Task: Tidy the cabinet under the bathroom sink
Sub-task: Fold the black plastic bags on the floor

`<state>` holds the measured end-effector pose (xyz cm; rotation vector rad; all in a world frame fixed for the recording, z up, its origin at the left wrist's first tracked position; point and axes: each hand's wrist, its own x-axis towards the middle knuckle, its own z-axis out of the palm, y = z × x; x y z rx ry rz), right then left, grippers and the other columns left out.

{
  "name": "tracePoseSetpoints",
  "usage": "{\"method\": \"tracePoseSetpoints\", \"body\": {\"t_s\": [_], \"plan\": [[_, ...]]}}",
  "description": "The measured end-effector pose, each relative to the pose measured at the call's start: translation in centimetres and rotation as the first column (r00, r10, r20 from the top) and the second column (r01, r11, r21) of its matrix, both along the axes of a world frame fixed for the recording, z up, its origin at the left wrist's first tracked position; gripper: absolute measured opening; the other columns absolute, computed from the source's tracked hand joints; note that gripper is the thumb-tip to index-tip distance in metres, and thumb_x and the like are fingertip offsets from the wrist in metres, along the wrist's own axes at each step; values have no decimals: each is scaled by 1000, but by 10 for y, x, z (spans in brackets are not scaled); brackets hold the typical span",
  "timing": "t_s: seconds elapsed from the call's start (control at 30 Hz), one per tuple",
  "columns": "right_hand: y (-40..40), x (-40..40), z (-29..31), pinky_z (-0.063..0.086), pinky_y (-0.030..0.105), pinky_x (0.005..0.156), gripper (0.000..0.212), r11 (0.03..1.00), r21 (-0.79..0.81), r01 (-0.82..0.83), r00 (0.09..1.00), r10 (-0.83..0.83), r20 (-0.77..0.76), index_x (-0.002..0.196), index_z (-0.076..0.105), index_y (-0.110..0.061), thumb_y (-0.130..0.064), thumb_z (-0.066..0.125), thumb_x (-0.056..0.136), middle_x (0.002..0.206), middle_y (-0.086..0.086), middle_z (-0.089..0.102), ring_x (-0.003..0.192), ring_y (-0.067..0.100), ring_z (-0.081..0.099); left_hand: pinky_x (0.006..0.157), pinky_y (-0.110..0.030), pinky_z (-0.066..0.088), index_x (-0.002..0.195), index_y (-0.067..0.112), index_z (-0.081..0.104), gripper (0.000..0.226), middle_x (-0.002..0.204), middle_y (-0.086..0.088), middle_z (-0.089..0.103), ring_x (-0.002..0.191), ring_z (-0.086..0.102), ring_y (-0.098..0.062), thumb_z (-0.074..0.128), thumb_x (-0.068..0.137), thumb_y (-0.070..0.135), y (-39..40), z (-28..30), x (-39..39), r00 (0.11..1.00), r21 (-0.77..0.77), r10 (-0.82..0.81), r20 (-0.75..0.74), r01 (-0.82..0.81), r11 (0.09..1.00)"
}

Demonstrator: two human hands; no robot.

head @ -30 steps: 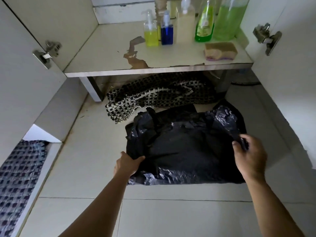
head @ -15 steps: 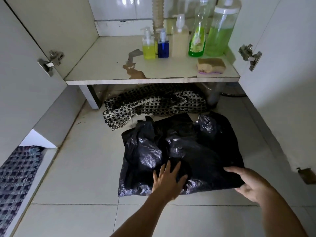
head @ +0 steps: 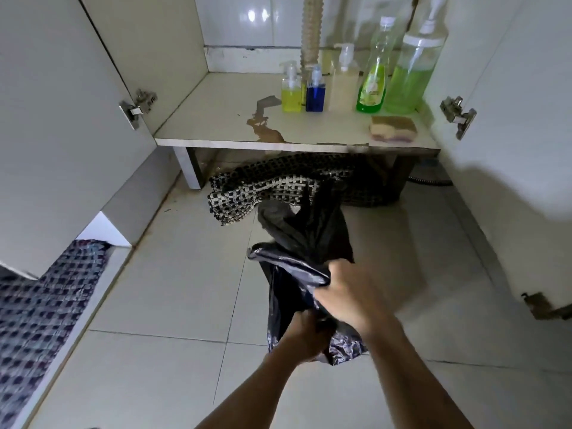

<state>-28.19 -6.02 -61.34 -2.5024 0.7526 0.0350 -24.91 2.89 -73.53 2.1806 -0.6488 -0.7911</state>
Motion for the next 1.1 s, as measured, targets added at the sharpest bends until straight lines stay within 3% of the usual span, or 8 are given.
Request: {"method": "tracePoseSetpoints", "body": {"t_s": [0.13, 0.2, 0.27, 0.47, 0.6, 0.7, 0.93, 1.1], "plan": [[54, 1, -43, 42, 36, 85, 23, 976, -119, -181, 982, 174, -69, 105, 54, -10, -25, 55, 87, 110, 10, 58, 105, 33, 58, 66, -32, 43, 88, 10, 72, 44, 88, -11, 72, 82, 64, -24, 40, 69, 33, 72, 7, 4, 865, 46, 497, 68, -500, 865], [71, -5, -67, 37, 40, 92, 29, 938, -116, -328, 931, 300, -206, 111, 51, -11, -25, 57, 86, 115, 10, 56, 110, 32, 54, 72, -31, 42, 100, 8, 67, 40, 97, -10, 69, 92, 61, -26, 47, 78, 34, 104, 5, 2, 603, -69, 743, -290, -788, 612], [78, -14, -82, 32, 44, 96, 32, 924, 1, -383, 879, 364, -308, 112, 49, -12, -25, 57, 84, 117, 10, 55, 113, 32, 52, 82, -35, 43, 107, 9, 58, 33, 107, -10, 62, 101, 56, -26, 53, 92, 39, 119, 5, 3, 455, -7, 680, -574, -834, 552], [37, -20, -49, 47, 24, 83, 31, 900, 277, -337, 933, 359, -32, 105, 66, -16, -10, 54, 78, 105, 3, 69, 100, 20, 63, 91, -47, 43, 124, 16, 52, 74, 128, -7, 54, 116, 49, -27, 63, 73, 68, 105, 30, 9, 634, 100, 551, -542, -603, 791], [-29, -21, -39, 43, 23, 85, 26, 952, 284, 112, 962, -176, 209, 108, 69, -15, -12, 61, 84, 105, 4, 70, 103, 21, 63, 96, -60, 35, 131, 12, 49, 73, 135, -9, 52, 128, 43, -35, 77, 73, 46, 79, 44, 16, 685, 107, 476, -552, -508, 855], [-54, -43, -57, 45, 34, 92, 32, 839, 403, 365, 890, -442, 113, 117, 61, -14, -24, 64, 86, 117, 11, 64, 108, 30, 59, 94, -63, 37, 128, 10, 50, 60, 130, -13, 54, 120, 48, -35, 77, 76, 23, 74, 40, 15, 701, 186, 482, -526, -458, 869], [-12, -86, -116, 41, 20, 91, 63, 923, 357, 143, 986, -103, -128, 140, 43, -15, -32, 67, 84, 133, 3, 57, 120, 18, 54, 93, -55, 43, 114, 14, 53, 42, 123, -13, 57, 109, 51, -32, 72, 77, 11, 80, 25, 2, 589, 182, 530, -610, -547, 817], [-29, -75, -118, 48, 33, 85, 47, 653, 601, 461, 866, -480, -142, 120, 54, -14, -40, 69, 83, 114, 5, 62, 103, 25, 59, 84, -47, 49, 110, 19, 58, 62, 110, -4, 63, 100, 57, -23, 88, 59, 38, 76, 27, 12, 583, 194, 457, -672, -457, 868]]}}
